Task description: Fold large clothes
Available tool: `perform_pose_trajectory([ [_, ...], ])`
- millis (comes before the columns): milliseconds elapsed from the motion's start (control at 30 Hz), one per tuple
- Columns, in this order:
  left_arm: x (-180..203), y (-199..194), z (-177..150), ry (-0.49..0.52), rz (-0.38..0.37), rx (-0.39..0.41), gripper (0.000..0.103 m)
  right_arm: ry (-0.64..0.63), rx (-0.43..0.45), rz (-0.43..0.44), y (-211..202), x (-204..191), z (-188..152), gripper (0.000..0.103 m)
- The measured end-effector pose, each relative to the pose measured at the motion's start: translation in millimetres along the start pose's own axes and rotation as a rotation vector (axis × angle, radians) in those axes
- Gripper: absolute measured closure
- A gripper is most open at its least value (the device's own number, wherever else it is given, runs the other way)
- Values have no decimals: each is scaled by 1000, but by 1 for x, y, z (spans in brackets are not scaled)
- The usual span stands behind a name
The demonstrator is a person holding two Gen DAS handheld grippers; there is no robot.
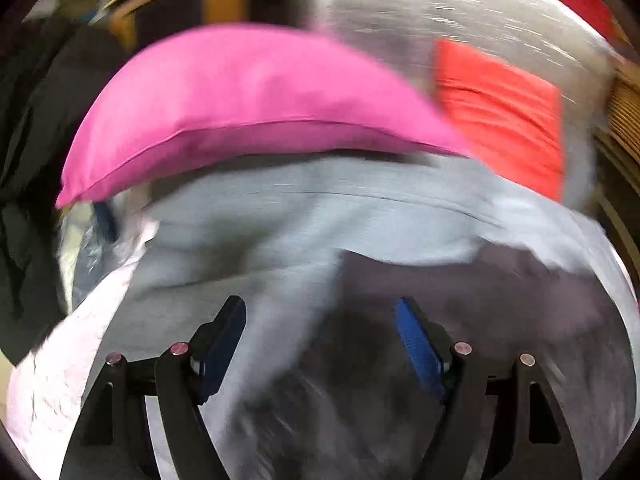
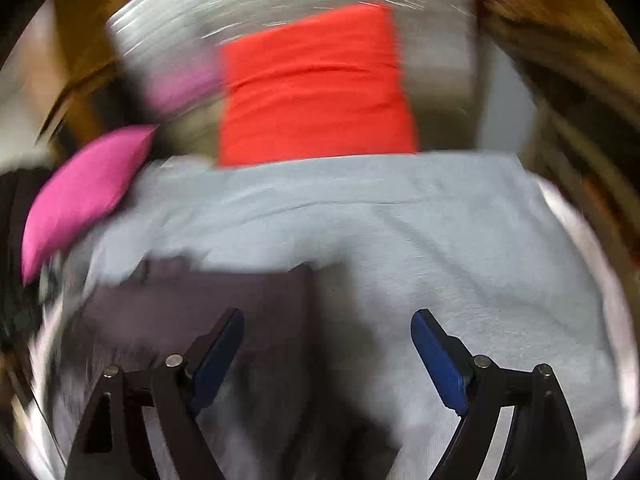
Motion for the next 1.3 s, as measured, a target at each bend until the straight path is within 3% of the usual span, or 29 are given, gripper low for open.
perform_pose_trajectory([
  [67,36,-13,-15,86,-37,7,25,-131,15,1,-16,-34,-18,15],
  [133,74,-18,-38,174,-47,16,25,-234,33,-49,-24,-64,-38,15],
  [267,103,-2,-67,221,9,-23,25,-354,14,-204,-1,-87,-69,16],
  [367,95,28,-82,183,54,-89,23,-261,-59,-221,21,-65,-75,15],
  [500,93,20,-72,109,63,-126,23,-196,-98,-244,16,-54,-68,14],
  [600,92,-10,-75,87,58,-66,23,-208,-18,-237,-25,-61,-74,14],
  [733,107,-59,-97,60,-6,9,23,-183,82,-155,-87,-82,-98,14],
  [867,134,-80,-128,96,-22,82,23,-197,151,-116,-113,-114,-134,14],
  [967,144,-68,-146,142,17,69,23,-226,142,-120,-106,-138,-162,14],
  [1033,140,-53,-155,144,53,31,23,-272,133,-168,-90,-147,-176,14],
  [1100,133,-41,-162,132,67,-2,21,-264,82,-181,-68,-139,-185,14],
  [1300,123,-32,-164,141,68,-8,19,-214,75,-200,-55,-127,-189,5],
])
Point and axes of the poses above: each gripper's, at about its wrist camera, not at the fingertips, and y roughly the way its jaws point, x to its right, z to its top, the point moved 2 cm from there along y, roughly the way its jaws point, and after that the axes turned 11 degrees about -z, right-handed, at the moved point
